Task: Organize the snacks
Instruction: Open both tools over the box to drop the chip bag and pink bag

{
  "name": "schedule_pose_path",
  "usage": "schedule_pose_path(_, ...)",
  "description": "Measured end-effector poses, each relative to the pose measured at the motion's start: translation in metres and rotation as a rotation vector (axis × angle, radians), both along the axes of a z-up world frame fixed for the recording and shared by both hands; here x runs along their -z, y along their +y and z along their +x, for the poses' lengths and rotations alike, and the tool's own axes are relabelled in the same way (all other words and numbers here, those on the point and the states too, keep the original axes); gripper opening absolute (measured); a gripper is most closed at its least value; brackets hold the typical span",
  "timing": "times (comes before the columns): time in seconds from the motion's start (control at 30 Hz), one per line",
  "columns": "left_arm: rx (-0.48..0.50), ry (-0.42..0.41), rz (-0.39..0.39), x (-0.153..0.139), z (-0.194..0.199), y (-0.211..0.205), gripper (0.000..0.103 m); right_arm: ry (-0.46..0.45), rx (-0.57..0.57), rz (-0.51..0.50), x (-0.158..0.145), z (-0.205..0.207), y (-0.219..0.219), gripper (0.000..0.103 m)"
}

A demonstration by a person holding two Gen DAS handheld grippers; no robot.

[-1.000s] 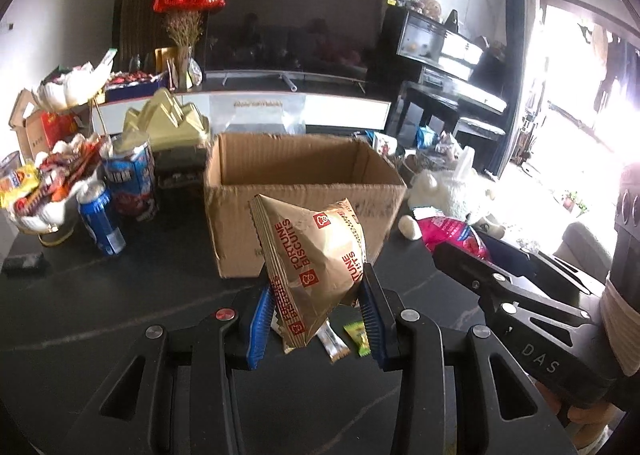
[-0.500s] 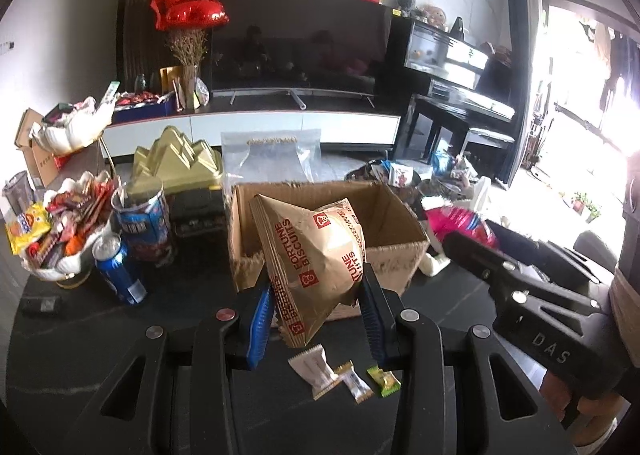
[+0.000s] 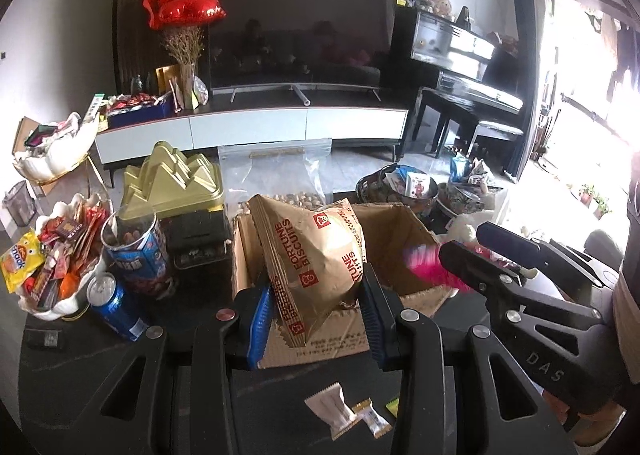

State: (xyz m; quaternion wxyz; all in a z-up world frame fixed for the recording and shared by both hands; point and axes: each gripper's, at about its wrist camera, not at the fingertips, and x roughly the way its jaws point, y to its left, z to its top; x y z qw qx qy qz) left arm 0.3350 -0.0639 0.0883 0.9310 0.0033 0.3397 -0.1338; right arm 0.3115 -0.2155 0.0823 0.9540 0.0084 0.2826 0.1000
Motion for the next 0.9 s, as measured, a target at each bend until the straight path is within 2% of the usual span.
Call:
schedule_pose_path(0.03,0.001,0.004,0.003,0.001,0.005,0.000,0.039,0.003,0.001,-0.007,0.001,0.005,0.001,0.042)
schedule_pose_path(0.2,-0.006,0.053,-0.003,0.017,0.041,-0.003,0.039,0.029,0.012,-0.026,0.009,0.032,0.005,0.040)
schedule_pose_path(0.27,0.010,0.092,-0.002,0.023,0.054,-0.005,0.042,0.047,0.026,-0.026,0.013,0.041,0.005,0.040)
schedule_pose_path(0.37,-0.016,0.103,0.015,0.029,0.063,-0.006,0.051,0.028,0.039,-0.056,0.014,0.043,0.008,0.040)
schedule_pose_path(0.4,-0.021,0.096,0.023,0.029,0.063,-0.006,0.060,0.028,0.051,-0.071,0.015,0.044,0.008,0.040)
schedule_pose_path(0.43,-0.025,0.093,0.029,0.030,0.063,-0.006,0.067,0.031,0.059,-0.080,0.016,0.045,0.008,0.040)
schedule_pose_path(0.57,-0.047,0.091,0.021,0.032,0.052,0.000,0.068,0.051,0.065,-0.081,0.022,0.043,0.003,0.042)
schedule_pose_path(0.63,-0.055,0.082,0.020,0.031,0.043,0.002,0.069,0.065,0.070,-0.076,0.026,0.040,0.000,0.052)
schedule_pose_path(0.73,-0.080,0.062,0.051,0.030,0.027,0.002,0.069,0.075,0.057,-0.067,0.031,0.031,-0.002,0.054)
schedule_pose_path(0.8,-0.081,0.058,0.047,0.030,0.017,0.003,0.070,0.082,0.050,-0.056,0.034,0.024,-0.005,0.059)
schedule_pose_path(0.9,-0.081,0.057,0.049,0.030,0.002,0.002,0.070,0.081,0.041,-0.052,0.034,0.014,-0.005,0.059)
